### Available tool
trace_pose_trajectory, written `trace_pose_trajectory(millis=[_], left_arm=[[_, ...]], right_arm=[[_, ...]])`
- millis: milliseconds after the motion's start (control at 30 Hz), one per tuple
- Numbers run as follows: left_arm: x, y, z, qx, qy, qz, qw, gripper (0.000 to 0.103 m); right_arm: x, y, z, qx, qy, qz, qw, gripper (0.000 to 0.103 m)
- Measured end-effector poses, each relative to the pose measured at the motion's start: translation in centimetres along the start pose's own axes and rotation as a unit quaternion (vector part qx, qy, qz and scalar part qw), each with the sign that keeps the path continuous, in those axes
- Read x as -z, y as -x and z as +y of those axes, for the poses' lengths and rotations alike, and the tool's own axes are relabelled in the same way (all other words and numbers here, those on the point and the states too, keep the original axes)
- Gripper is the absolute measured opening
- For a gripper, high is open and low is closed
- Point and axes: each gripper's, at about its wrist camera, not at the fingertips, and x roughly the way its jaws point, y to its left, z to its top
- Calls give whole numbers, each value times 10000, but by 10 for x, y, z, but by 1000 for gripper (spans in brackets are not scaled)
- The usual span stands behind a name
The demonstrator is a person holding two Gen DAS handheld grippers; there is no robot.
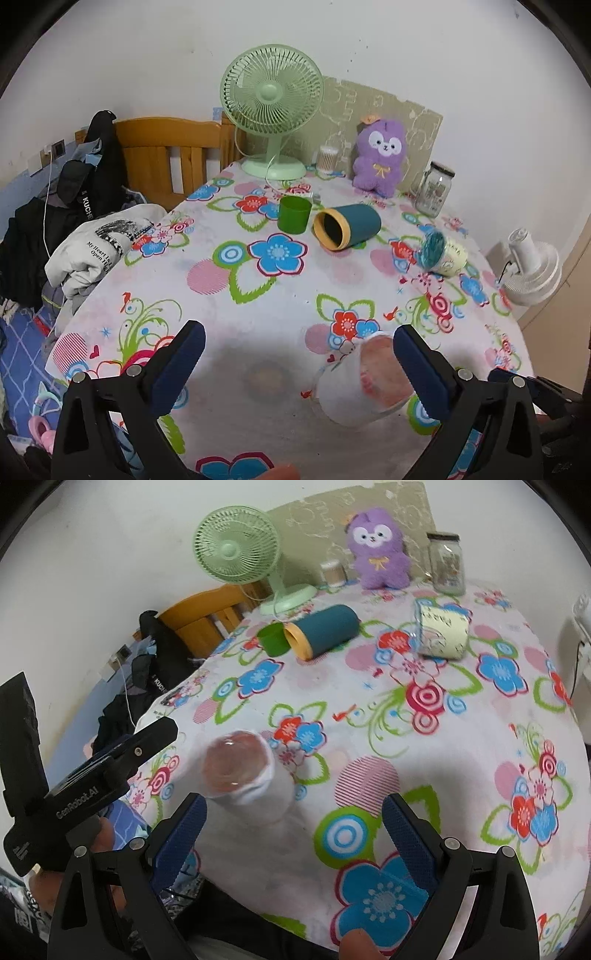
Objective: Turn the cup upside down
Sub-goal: 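Lower the inverted white cup onto the tablecloth with the right gripper, then open the right gripper and release the white cup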
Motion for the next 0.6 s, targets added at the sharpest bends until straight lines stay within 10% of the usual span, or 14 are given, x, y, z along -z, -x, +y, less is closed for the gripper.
trace_pose_trajectory(millis=[600], left_arm=[[-19, 24, 13, 61, 93, -320, 9994, 103]], right_arm=[[-30, 19, 34, 30, 536, -367, 9979, 97]])
